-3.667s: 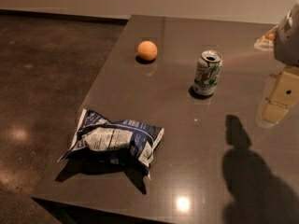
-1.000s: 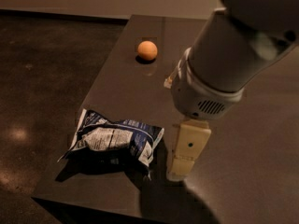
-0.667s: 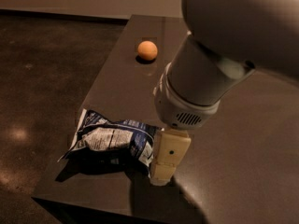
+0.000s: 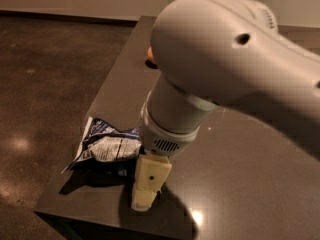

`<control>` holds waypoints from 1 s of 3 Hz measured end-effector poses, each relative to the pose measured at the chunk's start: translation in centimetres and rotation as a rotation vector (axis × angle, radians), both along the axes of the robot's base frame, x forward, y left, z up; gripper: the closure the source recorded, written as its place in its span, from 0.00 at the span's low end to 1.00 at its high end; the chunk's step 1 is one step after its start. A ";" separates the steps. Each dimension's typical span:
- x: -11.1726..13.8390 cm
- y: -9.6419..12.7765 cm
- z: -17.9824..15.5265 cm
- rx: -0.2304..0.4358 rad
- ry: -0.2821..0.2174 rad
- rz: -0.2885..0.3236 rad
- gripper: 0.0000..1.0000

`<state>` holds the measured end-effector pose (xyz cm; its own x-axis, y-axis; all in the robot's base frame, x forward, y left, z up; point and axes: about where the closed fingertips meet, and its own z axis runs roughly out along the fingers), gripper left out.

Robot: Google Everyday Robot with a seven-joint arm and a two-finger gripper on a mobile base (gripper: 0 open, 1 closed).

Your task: Pick blue chip bag

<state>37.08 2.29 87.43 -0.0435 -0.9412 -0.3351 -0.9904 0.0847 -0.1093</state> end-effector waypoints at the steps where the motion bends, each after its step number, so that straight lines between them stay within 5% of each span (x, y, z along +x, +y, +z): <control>1: 0.5 1.4 -1.5 0.006 0.043 0.000 0.21; 3: 1.7 1.0 0.6 0.046 0.068 0.018 0.67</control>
Offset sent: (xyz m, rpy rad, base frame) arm 0.0225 0.0160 -0.0105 0.0428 0.0900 0.0085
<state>38.81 3.33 88.01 -0.0511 -0.9258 -0.3746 -0.9968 0.0706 -0.0384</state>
